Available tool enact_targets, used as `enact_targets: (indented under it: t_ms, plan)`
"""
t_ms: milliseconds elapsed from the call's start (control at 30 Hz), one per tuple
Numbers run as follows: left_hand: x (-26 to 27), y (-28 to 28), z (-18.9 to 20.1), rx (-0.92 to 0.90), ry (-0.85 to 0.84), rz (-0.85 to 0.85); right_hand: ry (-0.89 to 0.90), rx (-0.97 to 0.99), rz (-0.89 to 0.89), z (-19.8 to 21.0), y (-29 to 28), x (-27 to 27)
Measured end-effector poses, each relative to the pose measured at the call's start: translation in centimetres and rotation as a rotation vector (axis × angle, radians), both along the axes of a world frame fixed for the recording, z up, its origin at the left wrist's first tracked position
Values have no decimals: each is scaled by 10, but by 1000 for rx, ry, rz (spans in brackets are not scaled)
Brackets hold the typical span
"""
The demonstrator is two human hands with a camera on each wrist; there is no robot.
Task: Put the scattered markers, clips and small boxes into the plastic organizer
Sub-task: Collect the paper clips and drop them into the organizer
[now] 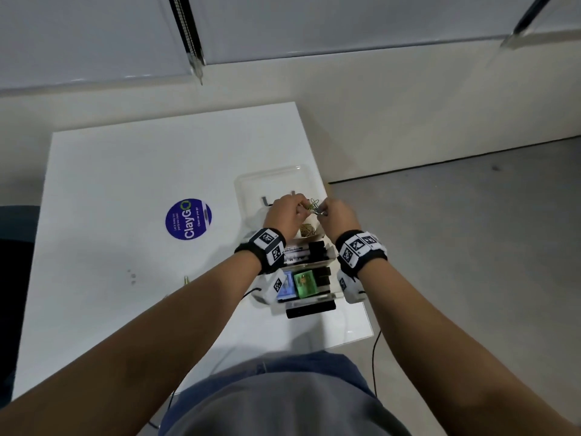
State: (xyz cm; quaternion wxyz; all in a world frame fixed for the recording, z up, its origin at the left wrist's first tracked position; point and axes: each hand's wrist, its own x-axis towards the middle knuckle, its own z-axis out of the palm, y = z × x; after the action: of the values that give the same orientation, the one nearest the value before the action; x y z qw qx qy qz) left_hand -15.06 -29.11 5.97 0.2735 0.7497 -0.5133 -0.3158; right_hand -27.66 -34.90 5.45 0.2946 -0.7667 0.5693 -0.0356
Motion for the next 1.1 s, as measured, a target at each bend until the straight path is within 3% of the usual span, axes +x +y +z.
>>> enact_targets:
  t_ms: [100,233,467,700,933,1100]
  plan:
    - [3,1,-5,43,-66,-40,91,25,79,6,-2,5]
    - [17,6,-2,15,-89,-49,86,-22,118,21,-2,11]
    - [76,51,-1,-23,-107,76,-108,-71,275,34,46,54]
    - [144,162,-44,234,-192,225,-13,145,623,-12,140,109]
    - [179,269,-89,695,-289,224,212,230,744,-68,188,123]
    - [170,293,-108,592,-156,288,281,194,821,-94,203,127]
